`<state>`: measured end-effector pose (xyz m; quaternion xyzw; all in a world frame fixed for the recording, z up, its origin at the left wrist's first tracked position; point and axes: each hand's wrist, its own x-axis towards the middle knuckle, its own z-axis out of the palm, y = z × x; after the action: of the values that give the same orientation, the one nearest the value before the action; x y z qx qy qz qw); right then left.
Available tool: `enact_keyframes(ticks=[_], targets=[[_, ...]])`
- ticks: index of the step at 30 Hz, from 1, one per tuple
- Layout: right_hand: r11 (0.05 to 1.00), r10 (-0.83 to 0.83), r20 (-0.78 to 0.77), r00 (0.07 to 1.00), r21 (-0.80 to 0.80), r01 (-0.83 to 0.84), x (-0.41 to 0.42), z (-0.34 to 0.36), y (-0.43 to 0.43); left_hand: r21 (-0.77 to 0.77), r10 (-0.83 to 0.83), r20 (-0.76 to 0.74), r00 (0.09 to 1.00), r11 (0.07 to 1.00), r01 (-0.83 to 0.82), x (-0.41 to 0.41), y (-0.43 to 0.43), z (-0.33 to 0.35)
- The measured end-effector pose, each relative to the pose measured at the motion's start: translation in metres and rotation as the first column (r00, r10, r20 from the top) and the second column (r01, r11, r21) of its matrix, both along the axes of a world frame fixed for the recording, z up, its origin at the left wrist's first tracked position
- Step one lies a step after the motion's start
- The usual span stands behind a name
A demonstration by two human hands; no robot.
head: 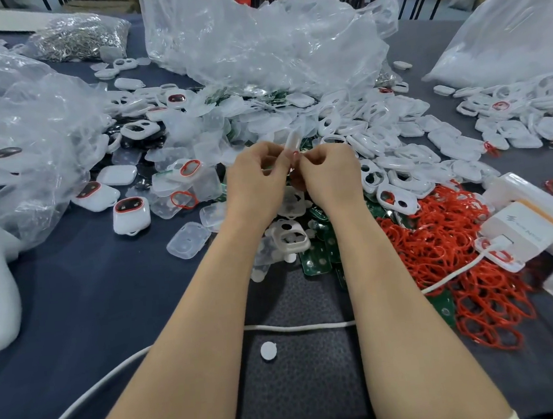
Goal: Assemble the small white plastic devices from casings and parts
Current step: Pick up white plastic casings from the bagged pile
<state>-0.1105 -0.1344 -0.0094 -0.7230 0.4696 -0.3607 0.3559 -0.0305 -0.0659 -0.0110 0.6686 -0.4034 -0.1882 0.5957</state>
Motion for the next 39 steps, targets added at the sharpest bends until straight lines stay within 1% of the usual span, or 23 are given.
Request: enact_keyframes(ticks=[1,3,5,6,8,10,13,15,17,22,26,28,30,31,32,34,35,36,37,39], targets=[[1.000,0.019,0.002,1.000,0.014,-0.019,-0.001,0.001,0.000,-0.001,0.003,0.039,0.999,1.000,-0.003,0.000,0.000,0.000],[0.998,0.064,-0.047,0.997,0.005,-0.064,-0.001,0.002,-0.001,-0.017,-0.004,0.105,0.994,1.000,0.006,0.000,0.002,0.002],[0.993,0.117,-0.084,0.990,0.021,-0.115,-0.002,0.004,-0.001,-0.021,-0.018,0.131,0.991,1.000,0.021,0.000,0.003,0.002],[0.988,0.148,-0.066,0.987,0.062,-0.144,-0.004,0.004,-0.001,-0.024,-0.028,0.130,0.991,0.999,0.031,0.000,0.003,0.003],[0.958,0.221,0.028,0.975,0.180,-0.222,-0.005,0.005,-0.002,-0.051,-0.051,0.114,0.992,0.997,0.057,0.001,0.004,0.003],[0.900,0.255,0.185,0.949,0.313,-0.303,-0.005,0.006,0.000,-0.075,-0.049,0.113,0.992,0.995,0.058,0.002,0.005,0.004],[0.795,0.163,0.431,0.888,0.476,-0.377,-0.002,0.011,0.004,-0.135,-0.026,0.078,0.997,0.990,0.037,0.001,0.003,0.004],[0.705,0.107,0.526,0.844,0.558,-0.437,0.000,0.016,0.006,-0.162,-0.018,0.073,0.997,0.986,0.029,-0.001,0.003,0.004],[0.619,0.072,0.580,0.811,0.612,-0.493,-0.001,0.019,0.005,-0.171,-0.028,0.082,0.996,0.984,0.042,-0.002,0.003,0.004],[0.486,0.111,0.629,0.770,0.641,-0.594,-0.008,0.021,0.004,-0.183,-0.045,0.133,0.990,0.981,0.069,0.002,0.006,0.007],[0.397,0.075,0.694,0.717,0.638,-0.659,-0.011,0.020,0.003,-0.177,-0.101,0.122,0.987,0.976,0.122,0.003,0.009,0.009],[0.355,0.078,0.724,0.685,0.622,-0.698,-0.013,0.021,0.003,-0.177,-0.089,0.107,0.990,0.978,0.107,0.007,0.009,0.009],[0.302,0.106,0.770,0.629,0.578,-0.759,-0.016,0.022,0.004,-0.181,-0.034,0.040,0.999,0.983,0.041,0.016,0.010,0.008],[0.309,0.116,0.774,0.622,0.567,-0.763,-0.018,0.023,0.004,-0.191,-0.015,-0.015,1.000,0.982,0.012,0.022,0.010,0.008],[0.354,0.116,0.753,0.648,0.579,-0.735,-0.018,0.023,0.003,-0.202,-0.012,-0.073,0.997,0.979,-0.003,0.025,0.010,0.007],[0.521,0.122,0.649,0.751,0.602,-0.605,-0.015,0.021,0.002,-0.198,-0.034,-0.168,0.985,0.980,0.000,0.026,0.009,0.004],[0.602,0.141,0.593,0.793,0.584,-0.544,-0.013,0.020,0.003,-0.193,-0.040,-0.193,0.980,0.981,0.002,0.024,0.007,0.003],[0.659,0.163,0.546,0.822,0.559,-0.503,-0.011,0.019,0.004,-0.193,-0.046,-0.204,0.978,0.981,0.006,0.021,0.006,0.002],[0.692,0.180,0.513,0.839,0.540,-0.479,-0.009,0.018,0.005,-0.197,-0.059,-0.206,0.977,0.980,0.017,0.018,0.004,0.002],[0.709,0.198,0.490,0.849,0.526,-0.470,-0.008,0.016,0.006,-0.204,-0.091,-0.199,0.976,0.978,0.050,0.013,0.003,0.002]])
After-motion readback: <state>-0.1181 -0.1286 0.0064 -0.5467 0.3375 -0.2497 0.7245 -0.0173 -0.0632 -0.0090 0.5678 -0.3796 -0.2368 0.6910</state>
